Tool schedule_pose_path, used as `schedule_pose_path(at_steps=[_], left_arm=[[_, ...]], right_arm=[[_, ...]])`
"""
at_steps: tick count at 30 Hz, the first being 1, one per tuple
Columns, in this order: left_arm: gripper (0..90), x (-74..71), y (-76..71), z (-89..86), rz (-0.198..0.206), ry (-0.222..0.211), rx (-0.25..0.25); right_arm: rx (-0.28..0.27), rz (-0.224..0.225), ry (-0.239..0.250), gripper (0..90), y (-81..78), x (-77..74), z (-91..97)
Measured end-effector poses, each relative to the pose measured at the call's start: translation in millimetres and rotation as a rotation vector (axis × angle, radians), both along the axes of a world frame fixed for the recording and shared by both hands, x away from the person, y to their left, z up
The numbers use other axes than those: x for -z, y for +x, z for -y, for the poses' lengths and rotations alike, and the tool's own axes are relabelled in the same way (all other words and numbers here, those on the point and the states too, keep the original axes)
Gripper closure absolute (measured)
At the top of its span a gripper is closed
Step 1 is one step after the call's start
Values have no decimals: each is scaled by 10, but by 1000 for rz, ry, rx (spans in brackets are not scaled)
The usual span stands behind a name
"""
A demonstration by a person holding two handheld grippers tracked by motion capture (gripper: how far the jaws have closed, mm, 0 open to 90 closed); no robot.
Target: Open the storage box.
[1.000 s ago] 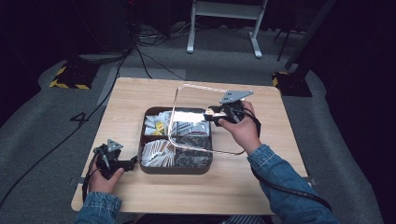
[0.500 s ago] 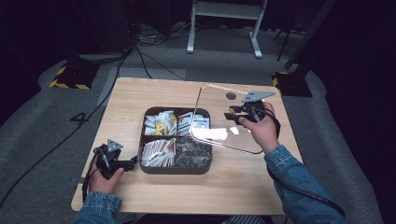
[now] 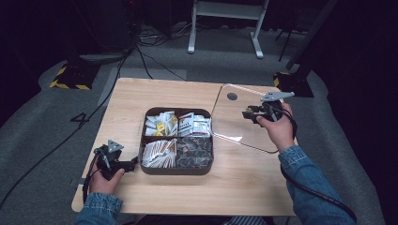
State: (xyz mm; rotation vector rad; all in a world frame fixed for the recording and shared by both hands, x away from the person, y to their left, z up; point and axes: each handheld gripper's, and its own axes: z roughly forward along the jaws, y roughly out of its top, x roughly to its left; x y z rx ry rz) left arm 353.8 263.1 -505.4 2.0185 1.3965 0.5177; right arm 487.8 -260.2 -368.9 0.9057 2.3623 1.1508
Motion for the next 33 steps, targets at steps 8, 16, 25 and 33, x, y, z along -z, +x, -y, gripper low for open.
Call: schedule_pose_path(at_steps=[8, 16, 25, 33], left_arm=[[108, 0, 0, 0, 0, 0, 0], [108, 0, 0, 0, 0, 0, 0], [108, 0, 0, 0, 0, 0, 0], [108, 0, 1, -1, 0, 0, 0]], right_arm=[[32, -3, -4, 588, 29, 15, 182], [58, -25, -37, 588, 63, 126, 320], [83, -67, -51, 588, 120, 365, 422], [88, -93, -50, 588, 167, 600, 444]])
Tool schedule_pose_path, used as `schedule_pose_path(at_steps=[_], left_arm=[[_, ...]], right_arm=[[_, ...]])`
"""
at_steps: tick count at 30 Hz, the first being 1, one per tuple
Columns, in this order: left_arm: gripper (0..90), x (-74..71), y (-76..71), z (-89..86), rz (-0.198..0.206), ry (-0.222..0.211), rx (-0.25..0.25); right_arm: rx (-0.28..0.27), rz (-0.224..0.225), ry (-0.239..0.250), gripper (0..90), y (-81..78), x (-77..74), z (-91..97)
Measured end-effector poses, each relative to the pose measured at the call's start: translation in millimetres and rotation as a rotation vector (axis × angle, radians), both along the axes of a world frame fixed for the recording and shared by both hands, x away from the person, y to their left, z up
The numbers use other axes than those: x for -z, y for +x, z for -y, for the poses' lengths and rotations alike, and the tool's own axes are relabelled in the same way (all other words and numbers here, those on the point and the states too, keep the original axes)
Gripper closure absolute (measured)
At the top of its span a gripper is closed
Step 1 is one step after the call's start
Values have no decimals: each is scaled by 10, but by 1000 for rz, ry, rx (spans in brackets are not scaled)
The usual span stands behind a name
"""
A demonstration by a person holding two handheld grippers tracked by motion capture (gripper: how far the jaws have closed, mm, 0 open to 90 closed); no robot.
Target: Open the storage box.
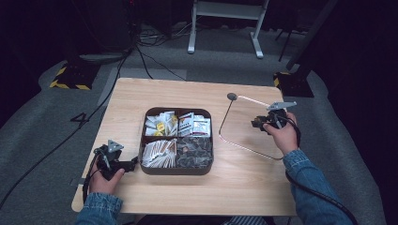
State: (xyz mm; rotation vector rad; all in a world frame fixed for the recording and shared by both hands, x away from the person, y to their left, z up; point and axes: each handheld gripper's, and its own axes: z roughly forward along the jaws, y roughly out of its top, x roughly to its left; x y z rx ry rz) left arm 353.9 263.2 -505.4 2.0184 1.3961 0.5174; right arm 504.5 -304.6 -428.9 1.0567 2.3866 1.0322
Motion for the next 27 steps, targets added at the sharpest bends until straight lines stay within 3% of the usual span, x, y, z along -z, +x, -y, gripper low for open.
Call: schedule_pose_path(at_steps=[11, 27], left_arm=[[108, 0, -1, 1, 0, 0, -1], [108, 0, -1, 1, 0, 0, -1]], right_arm=[[20, -24, -13, 587, 85, 265, 53], [33, -62, -26, 586, 107, 473, 90]])
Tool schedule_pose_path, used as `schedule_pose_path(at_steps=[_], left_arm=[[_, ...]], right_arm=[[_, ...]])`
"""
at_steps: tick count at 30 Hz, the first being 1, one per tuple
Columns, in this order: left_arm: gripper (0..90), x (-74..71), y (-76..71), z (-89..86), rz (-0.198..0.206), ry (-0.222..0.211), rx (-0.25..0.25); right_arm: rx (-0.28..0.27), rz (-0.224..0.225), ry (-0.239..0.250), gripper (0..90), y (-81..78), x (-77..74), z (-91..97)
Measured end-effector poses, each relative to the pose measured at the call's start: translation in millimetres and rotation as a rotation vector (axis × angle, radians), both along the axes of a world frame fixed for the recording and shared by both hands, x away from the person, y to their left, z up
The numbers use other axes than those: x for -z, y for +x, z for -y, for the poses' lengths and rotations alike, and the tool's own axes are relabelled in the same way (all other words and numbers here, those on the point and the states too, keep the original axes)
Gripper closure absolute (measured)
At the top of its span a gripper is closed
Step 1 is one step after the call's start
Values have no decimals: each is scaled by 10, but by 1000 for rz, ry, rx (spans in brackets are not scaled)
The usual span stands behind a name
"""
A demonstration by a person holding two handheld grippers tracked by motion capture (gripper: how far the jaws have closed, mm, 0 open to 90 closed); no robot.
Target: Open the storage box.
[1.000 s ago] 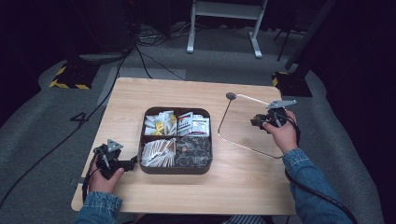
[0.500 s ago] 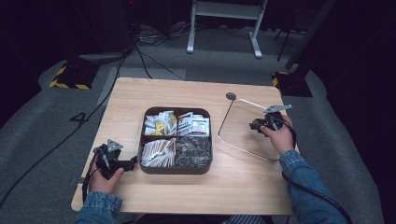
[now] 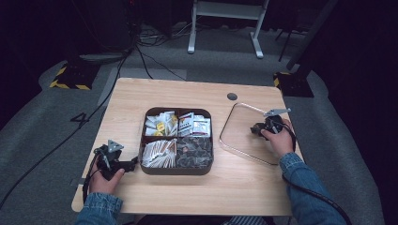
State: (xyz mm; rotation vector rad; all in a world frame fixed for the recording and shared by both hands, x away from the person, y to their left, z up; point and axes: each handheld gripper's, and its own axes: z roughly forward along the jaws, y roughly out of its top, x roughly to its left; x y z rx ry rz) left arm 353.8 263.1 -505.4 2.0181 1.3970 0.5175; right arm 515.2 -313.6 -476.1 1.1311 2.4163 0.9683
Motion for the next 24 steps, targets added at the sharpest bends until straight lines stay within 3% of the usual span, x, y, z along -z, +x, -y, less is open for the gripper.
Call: schedule_pose_path(at_steps=[4, 8, 10, 16, 24], left_arm=[[108, 0, 0, 0, 0, 1, 0], [108, 0, 0, 0, 0, 1, 0], [108, 0, 0, 0, 0, 1, 0], [108, 0, 0, 0, 0, 1, -2], [107, 0, -1, 0, -1, 1, -4]], right_arm=[[4, -12, -14, 583, -2, 51, -12], [7, 3, 2, 582, -7, 37, -15], [12, 7, 21, 531, -8, 17, -13], [41, 60, 71, 431, -59, -130, -17], [3, 107, 138, 387, -282, -343, -31]])
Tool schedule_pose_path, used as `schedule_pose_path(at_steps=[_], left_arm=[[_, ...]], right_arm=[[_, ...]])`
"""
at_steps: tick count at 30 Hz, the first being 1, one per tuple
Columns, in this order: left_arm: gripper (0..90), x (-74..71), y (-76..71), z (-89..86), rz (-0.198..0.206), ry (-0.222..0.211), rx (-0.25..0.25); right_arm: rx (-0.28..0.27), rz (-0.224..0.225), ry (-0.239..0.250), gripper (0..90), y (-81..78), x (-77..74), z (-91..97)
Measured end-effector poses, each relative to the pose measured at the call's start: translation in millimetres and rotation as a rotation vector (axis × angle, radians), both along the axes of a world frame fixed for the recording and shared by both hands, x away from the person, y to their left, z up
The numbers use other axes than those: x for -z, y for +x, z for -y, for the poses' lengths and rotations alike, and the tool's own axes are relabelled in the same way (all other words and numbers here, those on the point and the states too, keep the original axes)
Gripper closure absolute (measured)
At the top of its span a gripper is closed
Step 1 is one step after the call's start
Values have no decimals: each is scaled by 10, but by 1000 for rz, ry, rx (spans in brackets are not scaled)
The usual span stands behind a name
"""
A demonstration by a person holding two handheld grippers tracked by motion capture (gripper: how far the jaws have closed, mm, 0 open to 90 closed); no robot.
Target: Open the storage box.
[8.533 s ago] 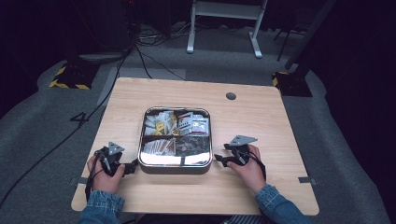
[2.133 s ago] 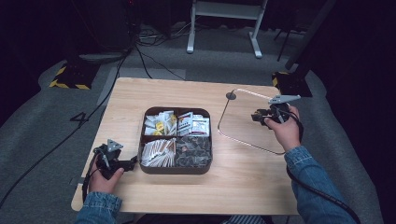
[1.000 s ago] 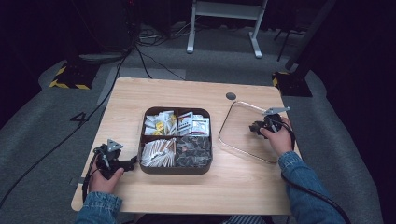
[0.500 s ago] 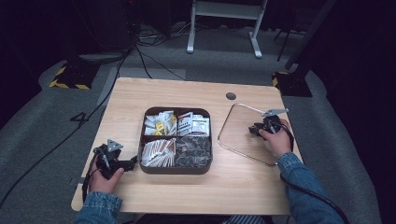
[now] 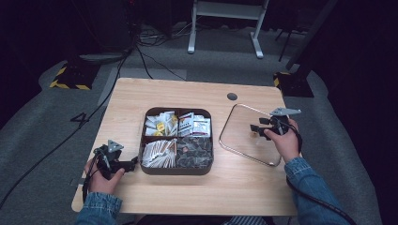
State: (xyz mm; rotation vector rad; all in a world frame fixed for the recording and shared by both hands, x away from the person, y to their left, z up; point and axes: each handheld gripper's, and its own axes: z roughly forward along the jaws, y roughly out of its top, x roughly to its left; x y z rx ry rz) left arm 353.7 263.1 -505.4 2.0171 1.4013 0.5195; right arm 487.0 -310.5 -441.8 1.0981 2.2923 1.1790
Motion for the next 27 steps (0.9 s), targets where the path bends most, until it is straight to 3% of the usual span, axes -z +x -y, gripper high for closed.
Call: schedule_pose_path(at_steps=[6, 13, 18, 27], left_arm=[[107, 0, -26, -2, 0, 2, -9], [107, 0, -27, -2, 0, 3, -10], [107, 0, -27, -1, 0, 2, -10], [106, -2, -29, 6, -2, 1, -18]], right_arm=[[-38, 22, 64, 387, -331, 4, -4], [-84, 3, 69, 347, -712, 245, -43], [-113, -25, 48, 337, -799, 375, -116], [-184, -22, 1, 357, -888, 466, -227]])
